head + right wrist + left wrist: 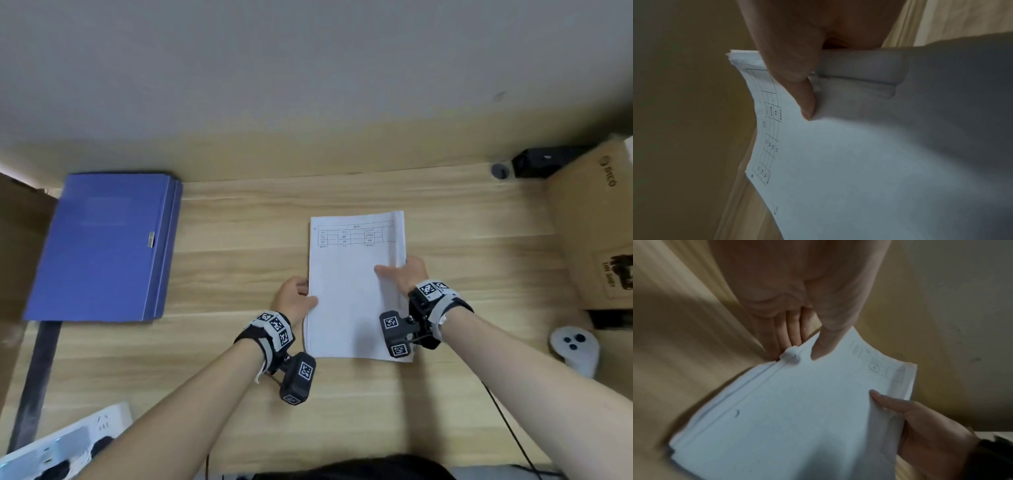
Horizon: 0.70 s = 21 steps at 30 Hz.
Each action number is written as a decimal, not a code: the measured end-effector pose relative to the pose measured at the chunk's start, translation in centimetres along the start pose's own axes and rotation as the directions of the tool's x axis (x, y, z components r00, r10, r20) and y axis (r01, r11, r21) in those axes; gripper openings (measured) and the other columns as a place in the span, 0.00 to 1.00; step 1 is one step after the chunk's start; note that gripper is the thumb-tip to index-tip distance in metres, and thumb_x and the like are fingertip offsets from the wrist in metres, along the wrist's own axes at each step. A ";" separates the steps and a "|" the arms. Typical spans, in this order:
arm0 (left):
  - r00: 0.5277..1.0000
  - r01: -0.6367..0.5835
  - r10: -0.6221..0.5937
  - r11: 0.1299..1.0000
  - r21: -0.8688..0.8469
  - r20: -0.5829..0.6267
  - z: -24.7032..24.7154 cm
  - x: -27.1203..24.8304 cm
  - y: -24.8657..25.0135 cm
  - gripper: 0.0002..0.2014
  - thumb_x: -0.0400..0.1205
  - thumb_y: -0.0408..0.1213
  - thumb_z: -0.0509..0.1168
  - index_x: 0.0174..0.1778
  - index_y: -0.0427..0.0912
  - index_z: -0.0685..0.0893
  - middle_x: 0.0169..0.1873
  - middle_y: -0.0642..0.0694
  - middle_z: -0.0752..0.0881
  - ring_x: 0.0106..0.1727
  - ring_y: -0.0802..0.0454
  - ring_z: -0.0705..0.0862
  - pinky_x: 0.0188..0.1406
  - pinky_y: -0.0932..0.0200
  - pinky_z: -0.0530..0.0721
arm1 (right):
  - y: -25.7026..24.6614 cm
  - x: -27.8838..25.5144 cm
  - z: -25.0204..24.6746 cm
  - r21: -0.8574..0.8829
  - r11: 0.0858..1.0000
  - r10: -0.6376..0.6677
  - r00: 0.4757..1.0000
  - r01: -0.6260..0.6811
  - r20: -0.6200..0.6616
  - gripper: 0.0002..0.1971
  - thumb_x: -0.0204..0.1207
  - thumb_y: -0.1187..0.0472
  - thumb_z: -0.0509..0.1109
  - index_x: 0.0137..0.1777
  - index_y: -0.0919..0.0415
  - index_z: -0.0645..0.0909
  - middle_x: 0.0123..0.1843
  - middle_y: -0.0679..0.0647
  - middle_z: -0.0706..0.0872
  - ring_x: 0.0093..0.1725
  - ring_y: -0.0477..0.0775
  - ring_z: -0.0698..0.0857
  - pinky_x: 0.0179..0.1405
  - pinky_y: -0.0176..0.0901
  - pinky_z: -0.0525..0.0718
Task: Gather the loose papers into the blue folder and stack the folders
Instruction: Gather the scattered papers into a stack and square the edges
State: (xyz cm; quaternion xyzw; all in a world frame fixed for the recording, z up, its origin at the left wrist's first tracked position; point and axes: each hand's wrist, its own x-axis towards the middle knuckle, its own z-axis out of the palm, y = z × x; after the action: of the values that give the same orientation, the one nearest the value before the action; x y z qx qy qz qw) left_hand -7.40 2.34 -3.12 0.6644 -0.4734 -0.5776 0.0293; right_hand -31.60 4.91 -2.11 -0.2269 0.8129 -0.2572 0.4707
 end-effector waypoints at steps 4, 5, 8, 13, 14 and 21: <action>0.996 -0.015 0.013 1.000 -0.024 -0.083 1.1 -0.6 1.3 0.22 0.75 0.29 0.66 0.67 0.38 0.81 0.60 0.46 0.86 0.60 0.48 0.84 0.66 0.49 0.83 | 1.6 1.3 -0.4 -0.024 0.999 -0.024 0.998 0.023 -0.055 0.15 0.66 0.63 0.75 0.54 0.59 0.82 0.49 0.55 0.89 0.47 0.59 0.88 0.48 0.51 0.88; 0.996 -0.016 0.012 0.999 -0.048 -0.086 1.3 -0.7 1.5 0.22 0.75 0.28 0.66 0.67 0.37 0.81 0.60 0.45 0.85 0.60 0.49 0.84 0.65 0.51 0.82 | 1.9 1.5 -0.5 -0.022 0.999 -0.046 0.994 0.044 -0.097 0.17 0.66 0.63 0.73 0.56 0.57 0.81 0.49 0.53 0.88 0.48 0.57 0.88 0.50 0.50 0.88; 0.996 0.006 -0.015 0.994 -0.110 -0.083 1.5 -1.1 2.3 0.20 0.76 0.28 0.65 0.65 0.38 0.82 0.59 0.49 0.85 0.59 0.51 0.83 0.63 0.55 0.81 | 2.8 1.7 -1.1 -0.064 0.995 -0.082 0.983 0.073 -0.162 0.23 0.66 0.63 0.71 0.63 0.57 0.81 0.57 0.54 0.85 0.51 0.53 0.85 0.53 0.43 0.83; 0.999 0.015 -0.019 0.993 -0.121 -0.035 2.7 0.5 1.5 0.30 0.64 0.41 0.64 0.65 0.42 0.84 0.57 0.48 0.89 0.57 0.47 0.88 0.64 0.42 0.85 | 3.9 1.6 -1.4 -0.145 0.987 -0.084 0.985 0.062 -0.150 0.17 0.65 0.63 0.65 0.54 0.50 0.84 0.53 0.53 0.84 0.42 0.53 0.85 0.41 0.40 0.79; 0.999 0.016 -0.021 0.993 -0.120 -0.037 3.1 1.3 0.9 0.34 0.62 0.45 0.64 0.66 0.42 0.83 0.58 0.48 0.89 0.58 0.47 0.88 0.65 0.42 0.85 | 3.9 1.6 -1.5 -0.149 0.987 -0.075 0.985 0.051 -0.157 0.17 0.65 0.63 0.64 0.52 0.49 0.83 0.52 0.54 0.83 0.41 0.54 0.85 0.39 0.40 0.80; 0.999 0.016 -0.021 0.993 -0.114 -0.040 4.3 0.1 2.5 0.32 0.67 0.40 0.63 0.70 0.39 0.80 0.63 0.42 0.85 0.62 0.43 0.85 0.67 0.43 0.83 | 4.7 2.0 -2.8 -0.198 0.978 -0.092 0.984 0.061 -0.155 0.13 0.64 0.65 0.63 0.46 0.55 0.84 0.50 0.60 0.83 0.38 0.63 0.86 0.34 0.46 0.84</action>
State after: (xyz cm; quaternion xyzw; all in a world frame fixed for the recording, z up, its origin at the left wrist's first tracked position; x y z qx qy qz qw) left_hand -12.34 3.08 -3.15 0.6776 -0.4327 -0.5904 0.0714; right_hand -35.56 7.83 -5.18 -0.2807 0.8604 -0.2132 0.3681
